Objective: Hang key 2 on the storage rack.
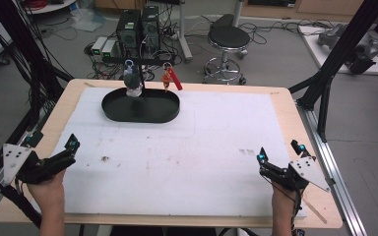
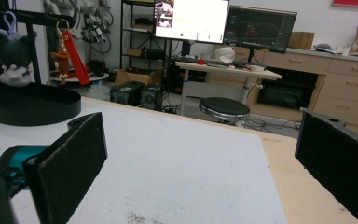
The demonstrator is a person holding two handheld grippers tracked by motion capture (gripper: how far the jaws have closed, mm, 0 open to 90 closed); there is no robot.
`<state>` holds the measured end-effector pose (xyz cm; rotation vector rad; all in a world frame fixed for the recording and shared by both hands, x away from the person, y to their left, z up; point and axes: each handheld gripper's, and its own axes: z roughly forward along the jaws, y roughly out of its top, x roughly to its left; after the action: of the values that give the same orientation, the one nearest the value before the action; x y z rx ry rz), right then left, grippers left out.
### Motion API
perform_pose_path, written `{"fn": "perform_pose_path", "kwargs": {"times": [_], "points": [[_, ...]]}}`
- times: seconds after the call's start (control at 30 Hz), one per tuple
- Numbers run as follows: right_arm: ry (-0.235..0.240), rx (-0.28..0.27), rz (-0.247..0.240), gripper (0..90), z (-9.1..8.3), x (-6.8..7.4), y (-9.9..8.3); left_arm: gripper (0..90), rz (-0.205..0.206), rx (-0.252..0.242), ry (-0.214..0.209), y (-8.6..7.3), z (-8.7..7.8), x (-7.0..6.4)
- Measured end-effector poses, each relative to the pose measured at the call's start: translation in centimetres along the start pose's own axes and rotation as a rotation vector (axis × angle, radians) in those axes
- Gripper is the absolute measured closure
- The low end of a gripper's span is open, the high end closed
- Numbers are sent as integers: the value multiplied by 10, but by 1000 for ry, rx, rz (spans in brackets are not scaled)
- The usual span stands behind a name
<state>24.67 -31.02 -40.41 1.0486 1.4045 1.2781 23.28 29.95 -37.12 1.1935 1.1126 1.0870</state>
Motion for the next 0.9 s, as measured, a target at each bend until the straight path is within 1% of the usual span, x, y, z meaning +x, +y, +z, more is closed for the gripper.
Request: {"fn": "perform_pose_path", "kwargs": {"times": [0.1, 0.23, 0.37, 0.47, 0.57, 0.67, 0.73, 0.83, 0.9], "points": [[-4, -5, 9, 13, -1, -3, 0, 17, 12, 17, -5, -7, -2, -1], [-13, -15, 27, 13, -4, -5, 0, 17, 4, 27, -9, -14, -5, 2], [-12, -16, 22, 13, -4, -5, 0, 17, 10, 37, -17, -21, -8, 5], [-9, -11, 27, 13, -4, -4, 0, 17, 1, 31, -20, -24, -9, 7], [-7, -6, 18, 13, -4, -3, -1, 17, -4, 21, -20, -27, -8, 9], [-7, -3, 24, 13, -5, -1, -2, 17, -9, 28, -27, -30, -7, 10], [-6, -4, 16, 13, -5, -1, -2, 17, -12, 30, -32, -32, -7, 11], [-8, -2, 20, 13, -5, 0, -1, 17, -19, 25, -31, -33, -7, 12], [-7, 0, 13, 13, -5, 1, -1, 17, -23, 29, -36, -34, -6, 13]]}}
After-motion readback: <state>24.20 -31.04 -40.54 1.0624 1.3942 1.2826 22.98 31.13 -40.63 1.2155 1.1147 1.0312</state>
